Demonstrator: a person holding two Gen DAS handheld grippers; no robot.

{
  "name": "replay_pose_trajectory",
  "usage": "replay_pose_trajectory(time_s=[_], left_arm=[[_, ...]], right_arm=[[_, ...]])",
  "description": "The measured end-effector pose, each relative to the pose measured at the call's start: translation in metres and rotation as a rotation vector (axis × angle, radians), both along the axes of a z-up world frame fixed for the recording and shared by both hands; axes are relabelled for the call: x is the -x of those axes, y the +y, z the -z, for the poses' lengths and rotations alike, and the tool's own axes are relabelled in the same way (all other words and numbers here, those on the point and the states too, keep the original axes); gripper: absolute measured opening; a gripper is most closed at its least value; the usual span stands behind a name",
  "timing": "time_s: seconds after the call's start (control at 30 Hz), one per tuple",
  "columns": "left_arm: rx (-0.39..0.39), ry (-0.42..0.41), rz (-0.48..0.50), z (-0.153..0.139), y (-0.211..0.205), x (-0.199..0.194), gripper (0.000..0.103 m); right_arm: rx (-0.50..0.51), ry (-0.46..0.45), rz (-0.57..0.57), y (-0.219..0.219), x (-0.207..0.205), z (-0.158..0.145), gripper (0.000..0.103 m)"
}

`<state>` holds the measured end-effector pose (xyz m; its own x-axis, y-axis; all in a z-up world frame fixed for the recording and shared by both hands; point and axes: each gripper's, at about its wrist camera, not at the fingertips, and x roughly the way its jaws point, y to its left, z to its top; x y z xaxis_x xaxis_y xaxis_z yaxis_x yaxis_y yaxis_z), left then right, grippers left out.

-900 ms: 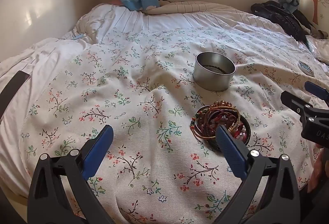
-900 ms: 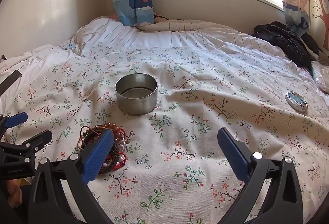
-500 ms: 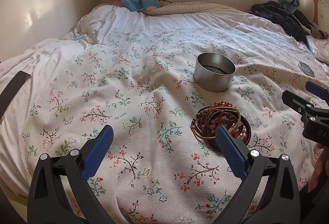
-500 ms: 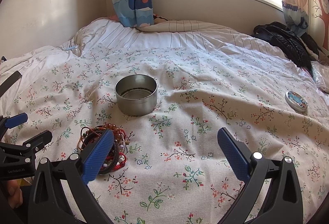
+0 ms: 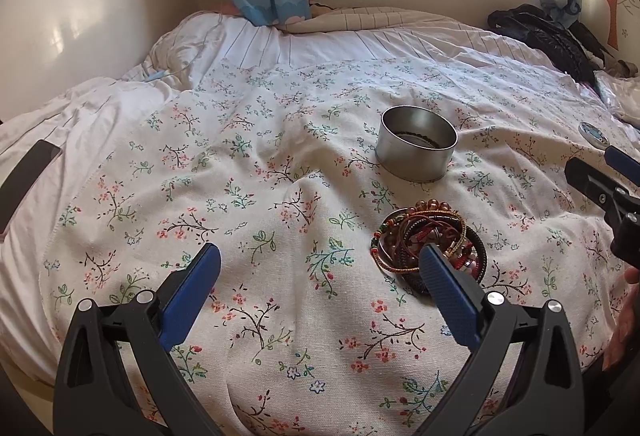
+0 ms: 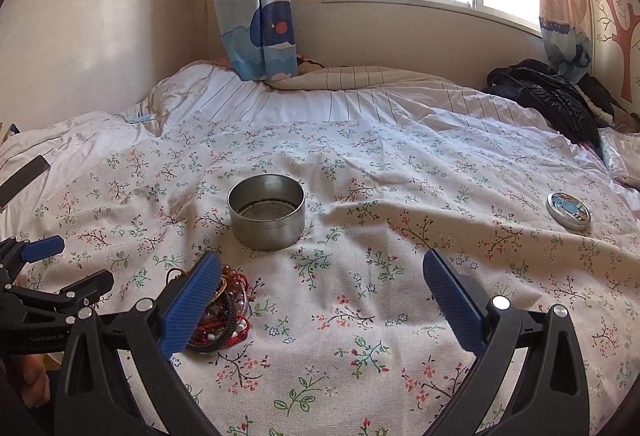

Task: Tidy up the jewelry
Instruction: 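Move the left tool toward the dish of bracelets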

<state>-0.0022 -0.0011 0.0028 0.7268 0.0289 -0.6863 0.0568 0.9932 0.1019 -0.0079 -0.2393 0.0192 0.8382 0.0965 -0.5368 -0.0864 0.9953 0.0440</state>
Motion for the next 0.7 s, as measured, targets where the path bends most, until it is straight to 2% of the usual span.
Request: replay_pose_trajectory(time_s=[0.4, 0.7], left_arm=[[-0.034, -0.009, 0.009, 0.001, -0.007, 0.002, 0.096], [-0.027, -0.027, 0.177, -0.002, -0.027, 0.011, 0.096]], right_arm=[[-0.007, -0.003, 0.008, -0.005, 0.002, -0.002, 0.097], [-0.044, -0.024, 0.039, -0.015, 0.004, -0.004, 0.097]])
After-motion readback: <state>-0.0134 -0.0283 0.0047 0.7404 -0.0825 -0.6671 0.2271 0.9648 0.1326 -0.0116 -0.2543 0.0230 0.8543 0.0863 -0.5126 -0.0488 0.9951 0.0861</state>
